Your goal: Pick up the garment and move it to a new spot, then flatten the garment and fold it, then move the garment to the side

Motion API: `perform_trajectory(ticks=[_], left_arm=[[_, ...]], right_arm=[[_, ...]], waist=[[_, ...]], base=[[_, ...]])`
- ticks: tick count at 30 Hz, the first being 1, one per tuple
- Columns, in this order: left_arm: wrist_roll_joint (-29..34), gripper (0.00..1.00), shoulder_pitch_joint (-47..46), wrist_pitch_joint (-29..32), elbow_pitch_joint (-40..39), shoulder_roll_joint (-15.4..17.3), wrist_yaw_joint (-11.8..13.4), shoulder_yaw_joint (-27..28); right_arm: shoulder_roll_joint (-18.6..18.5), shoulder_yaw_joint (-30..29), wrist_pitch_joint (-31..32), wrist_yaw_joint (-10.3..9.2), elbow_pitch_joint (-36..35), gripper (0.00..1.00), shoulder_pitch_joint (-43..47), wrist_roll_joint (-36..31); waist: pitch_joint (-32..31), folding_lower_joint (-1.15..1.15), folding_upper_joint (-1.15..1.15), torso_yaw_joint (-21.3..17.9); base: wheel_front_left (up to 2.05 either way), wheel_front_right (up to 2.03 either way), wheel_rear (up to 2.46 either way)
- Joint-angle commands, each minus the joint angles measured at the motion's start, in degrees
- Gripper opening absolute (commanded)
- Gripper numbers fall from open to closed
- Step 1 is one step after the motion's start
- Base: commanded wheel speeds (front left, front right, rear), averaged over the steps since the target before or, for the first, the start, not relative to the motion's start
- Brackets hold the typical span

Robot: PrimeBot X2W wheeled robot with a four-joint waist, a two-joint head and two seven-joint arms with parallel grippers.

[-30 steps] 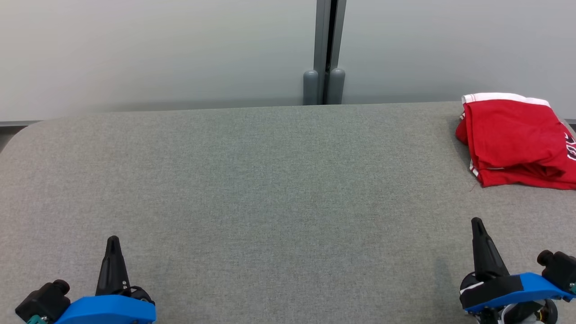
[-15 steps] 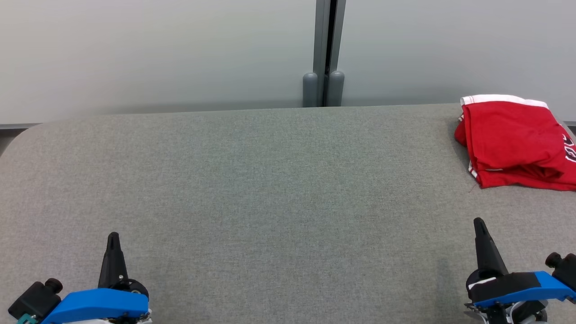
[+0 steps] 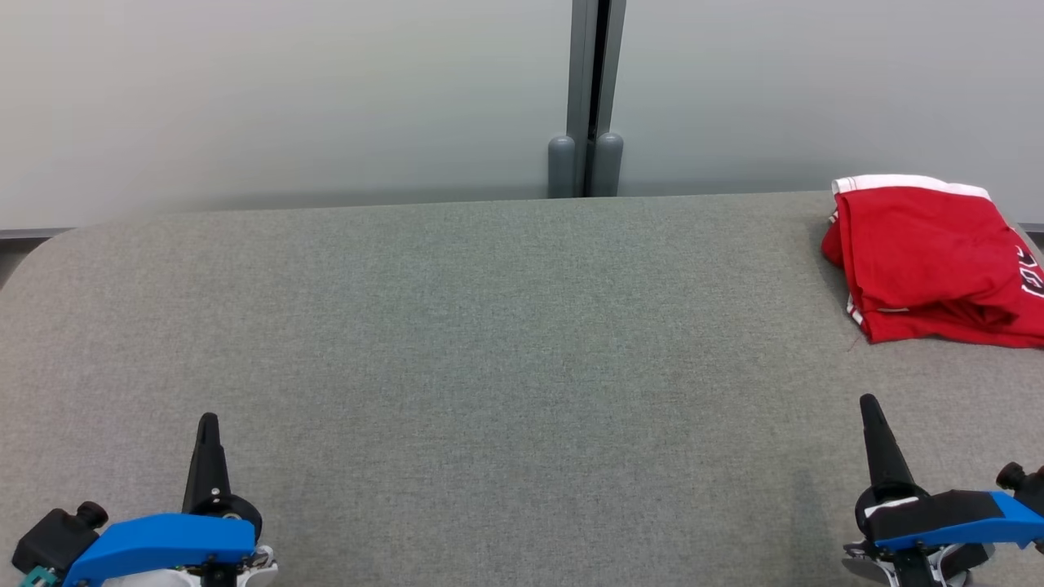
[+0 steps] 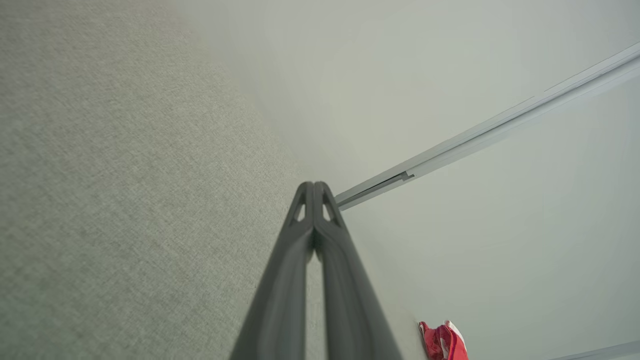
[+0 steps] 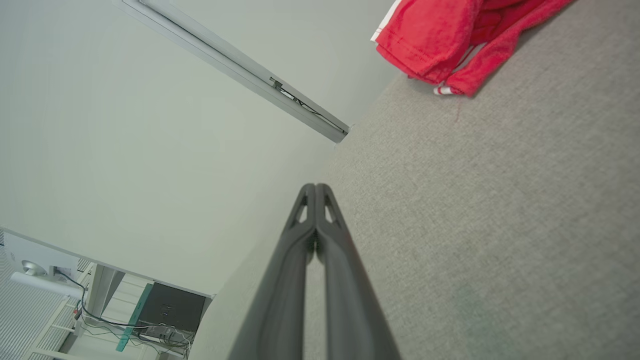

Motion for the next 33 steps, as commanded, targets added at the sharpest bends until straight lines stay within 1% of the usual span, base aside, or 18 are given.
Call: perform_trajectory(ticks=[1, 17, 33], left_arm=[[-1.6, 0.00, -1.4, 0.4, -0.7, 0.5, -0.3, -0.1], [-11.5, 0.00, -2.1, 2.8, -0.7, 0.5, -0.3, -0.1], [-20.0, 0.00, -2.9, 5.1, -0.7, 0.5, -0.4, -0.1]], right_arm=[[-0.2, -0.2, 0.4, 0.02, -0.8, 0.00, -1.3, 1.7], [-0.2, -0.5, 2.8, 0.02, -1.1, 0.00, -1.7, 11.6], [-0.2, -0.8, 5.1, 0.02, -1.3, 0.00, -1.7, 20.2]], waist=[[0.0, 0.00, 0.00, 0.0], [-0.5, 0.00, 0.00, -0.1], [-1.0, 0.00, 0.00, -0.1]], base=[[0.00, 0.00, 0.00], [0.00, 0.00, 0.00], [0.00, 0.00, 0.00]])
